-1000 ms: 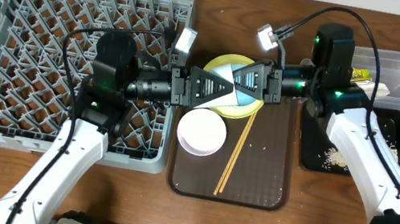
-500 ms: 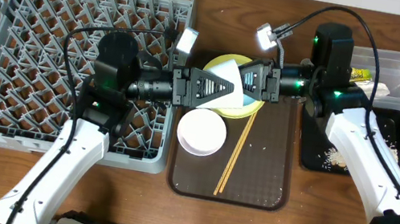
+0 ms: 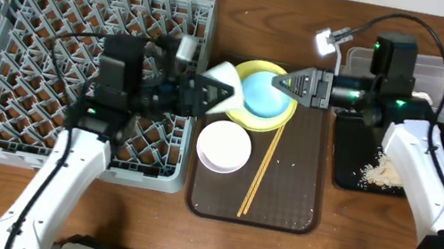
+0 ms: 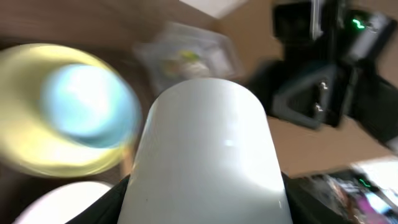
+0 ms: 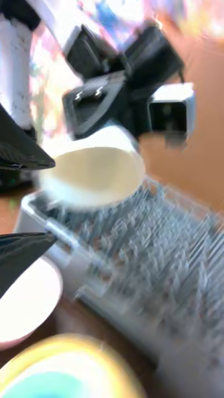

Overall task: Sort waste into correct bins and load items into the dishwasher rack
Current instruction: 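Lower the white cup into the dish rack with the left gripper and release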

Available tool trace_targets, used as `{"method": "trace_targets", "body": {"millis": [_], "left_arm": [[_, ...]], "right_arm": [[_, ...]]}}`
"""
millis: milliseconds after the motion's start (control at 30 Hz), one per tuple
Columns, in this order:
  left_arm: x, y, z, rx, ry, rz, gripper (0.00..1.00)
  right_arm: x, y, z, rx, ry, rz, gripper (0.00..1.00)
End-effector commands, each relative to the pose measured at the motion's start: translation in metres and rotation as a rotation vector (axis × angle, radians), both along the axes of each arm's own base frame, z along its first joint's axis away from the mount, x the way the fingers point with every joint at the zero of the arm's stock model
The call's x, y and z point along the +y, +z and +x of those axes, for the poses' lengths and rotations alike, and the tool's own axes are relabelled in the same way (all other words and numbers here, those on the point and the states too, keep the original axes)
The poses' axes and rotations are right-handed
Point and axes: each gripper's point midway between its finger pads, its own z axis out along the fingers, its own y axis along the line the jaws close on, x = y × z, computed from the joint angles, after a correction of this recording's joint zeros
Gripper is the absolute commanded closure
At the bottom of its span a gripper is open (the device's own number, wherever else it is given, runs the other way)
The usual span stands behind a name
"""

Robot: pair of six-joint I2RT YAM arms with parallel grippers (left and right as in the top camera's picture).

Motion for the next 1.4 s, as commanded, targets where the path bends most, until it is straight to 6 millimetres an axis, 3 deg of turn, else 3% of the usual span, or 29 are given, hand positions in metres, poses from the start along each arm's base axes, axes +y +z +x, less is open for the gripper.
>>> {"method": "trace_targets", "body": {"millis": [0,200,400,567,733,900,1233,1367], "left_arm": [[0.039,0.002,0.019,-0.109,0.145,0.145,0.69],[0.124,-0.023,0.015,0.007,0.408,0.435,0.7],[0.18,-0.042,-0.009,0.183,0.568,0.633,0.7],[0.194,-0.059,-0.029,0.293,0.594,0.718,0.7],[0.216,-0.071,-0.04,0.362,0.65,0.837,0.7],[0.216,-0.086,-0.038,0.412,0.63,0.846,0.7],[0.215,-0.133,-0.039,0.581,0.556,0.876,0.69],[0.213,-0.148,-0.04,0.631,0.524,0.874,0.55]], "right_arm": [[-0.017,-0.029,0.016,-0.099,-0.093,-0.202,0.71],[-0.035,-0.061,0.003,-0.066,-0.122,-0.419,0.74],[-0.066,-0.059,-0.005,-0.093,-0.214,-0.617,0.74],[-0.085,-0.049,-0.012,-0.116,-0.28,-0.713,0.74],[-0.088,-0.051,-0.02,-0.091,-0.274,-0.729,0.75],[-0.088,-0.051,-0.021,-0.083,-0.272,-0.732,0.75],[-0.088,-0.052,-0.021,-0.083,-0.271,-0.732,0.75],[-0.088,-0.052,-0.021,-0.082,-0.271,-0.732,0.74]]}}
